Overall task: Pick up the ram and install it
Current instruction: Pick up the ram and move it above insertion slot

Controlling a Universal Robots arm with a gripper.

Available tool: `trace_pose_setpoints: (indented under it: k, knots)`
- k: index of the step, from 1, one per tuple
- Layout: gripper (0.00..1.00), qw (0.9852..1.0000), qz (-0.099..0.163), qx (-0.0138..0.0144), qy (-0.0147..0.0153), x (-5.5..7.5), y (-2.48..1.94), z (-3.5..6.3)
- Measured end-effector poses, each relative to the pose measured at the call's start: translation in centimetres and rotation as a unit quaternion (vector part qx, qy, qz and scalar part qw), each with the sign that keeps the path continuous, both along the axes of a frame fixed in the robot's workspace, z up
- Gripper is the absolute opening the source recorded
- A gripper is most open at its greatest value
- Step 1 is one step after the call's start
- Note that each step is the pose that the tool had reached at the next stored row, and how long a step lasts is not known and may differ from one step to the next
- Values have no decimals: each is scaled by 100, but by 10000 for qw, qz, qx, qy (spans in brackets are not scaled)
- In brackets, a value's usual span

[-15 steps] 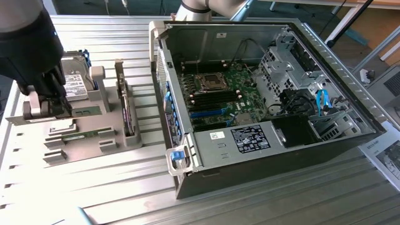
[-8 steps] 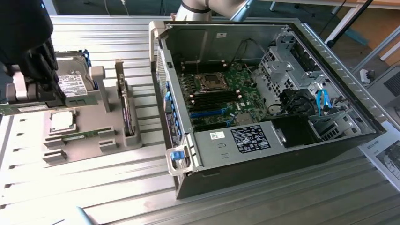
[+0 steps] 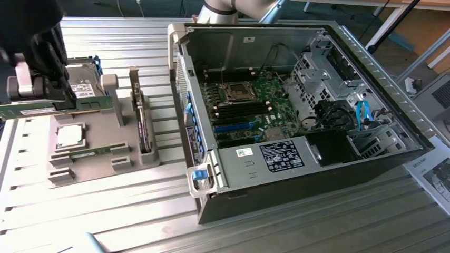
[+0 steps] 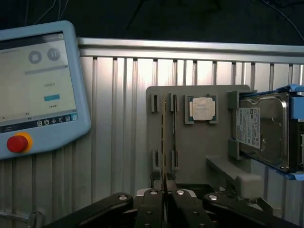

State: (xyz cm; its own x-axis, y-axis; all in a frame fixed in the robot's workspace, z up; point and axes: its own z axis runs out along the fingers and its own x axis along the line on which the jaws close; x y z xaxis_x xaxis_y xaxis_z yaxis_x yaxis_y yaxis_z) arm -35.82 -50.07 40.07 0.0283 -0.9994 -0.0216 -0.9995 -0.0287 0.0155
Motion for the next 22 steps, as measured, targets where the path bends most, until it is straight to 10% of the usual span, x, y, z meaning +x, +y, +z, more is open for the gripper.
trace_pose_setpoints:
  k: [9,22]
  knots:
    - [13,9999,0,0,147,710,0,-3]
    - [13,9999,0,0,149,1459,0,-79]
